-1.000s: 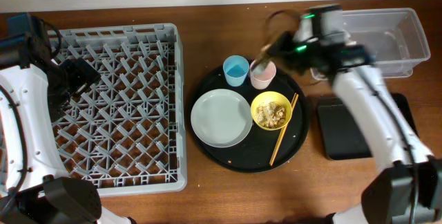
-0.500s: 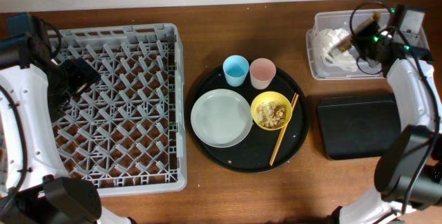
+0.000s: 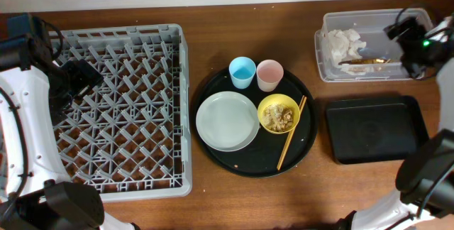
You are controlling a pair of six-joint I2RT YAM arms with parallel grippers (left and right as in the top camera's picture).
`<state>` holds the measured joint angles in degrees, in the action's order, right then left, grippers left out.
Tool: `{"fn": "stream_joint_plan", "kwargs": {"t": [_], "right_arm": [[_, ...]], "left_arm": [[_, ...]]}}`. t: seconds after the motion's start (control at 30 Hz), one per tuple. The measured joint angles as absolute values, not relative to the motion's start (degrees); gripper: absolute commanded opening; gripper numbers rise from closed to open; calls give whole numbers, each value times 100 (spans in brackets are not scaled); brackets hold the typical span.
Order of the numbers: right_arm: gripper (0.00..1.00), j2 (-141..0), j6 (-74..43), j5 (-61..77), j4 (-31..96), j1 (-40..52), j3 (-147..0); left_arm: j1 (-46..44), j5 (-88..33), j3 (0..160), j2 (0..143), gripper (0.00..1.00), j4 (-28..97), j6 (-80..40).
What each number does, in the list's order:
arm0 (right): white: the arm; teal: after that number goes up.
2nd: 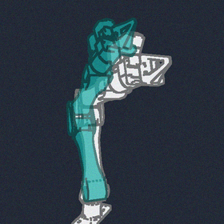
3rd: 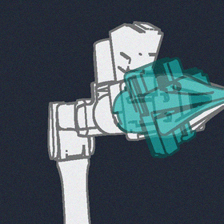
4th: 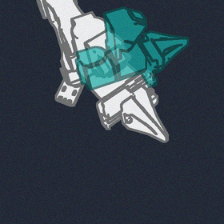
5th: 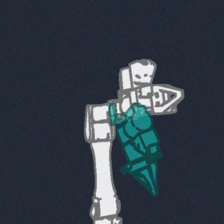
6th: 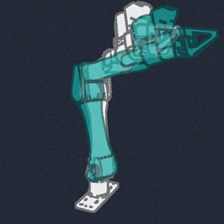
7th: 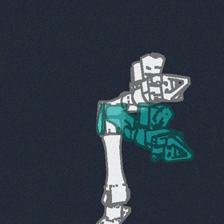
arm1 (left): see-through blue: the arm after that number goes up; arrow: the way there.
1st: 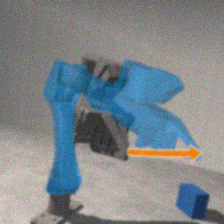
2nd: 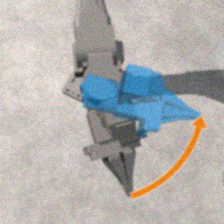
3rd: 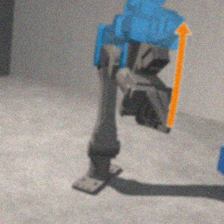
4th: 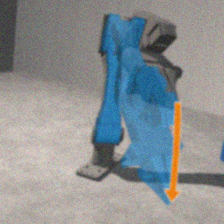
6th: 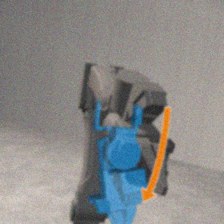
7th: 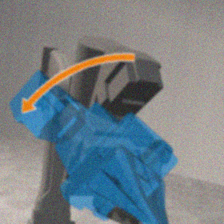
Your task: Sort waste into correct bins and load items into the dishwasher rack
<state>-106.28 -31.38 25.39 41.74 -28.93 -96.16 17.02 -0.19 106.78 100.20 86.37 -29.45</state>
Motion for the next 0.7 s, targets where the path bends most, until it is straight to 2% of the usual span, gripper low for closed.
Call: {"fn": "stream_joint_plan", "kwargs": {"t": [0.2,0.33,0.53,0.7], "right_arm": [[99,-9806,-2370,2333,6368,-3072,-11262],[99,-9341,-2250,2119,7397,-3238,-11445],[99,-9415,-2226,1378,8344,-3828,-11469],[99,-9435,-2222,1024,8554,-4152,-11469]], "left_arm": [[1702,-21,10678,10020,99,8637,-2945],[1702,-19,10678,10020,99,8635,-2943],[1702,-19,10678,10020,99,8637,-2945],[1702,-19,10678,10020,99,8637,-2945]]}}
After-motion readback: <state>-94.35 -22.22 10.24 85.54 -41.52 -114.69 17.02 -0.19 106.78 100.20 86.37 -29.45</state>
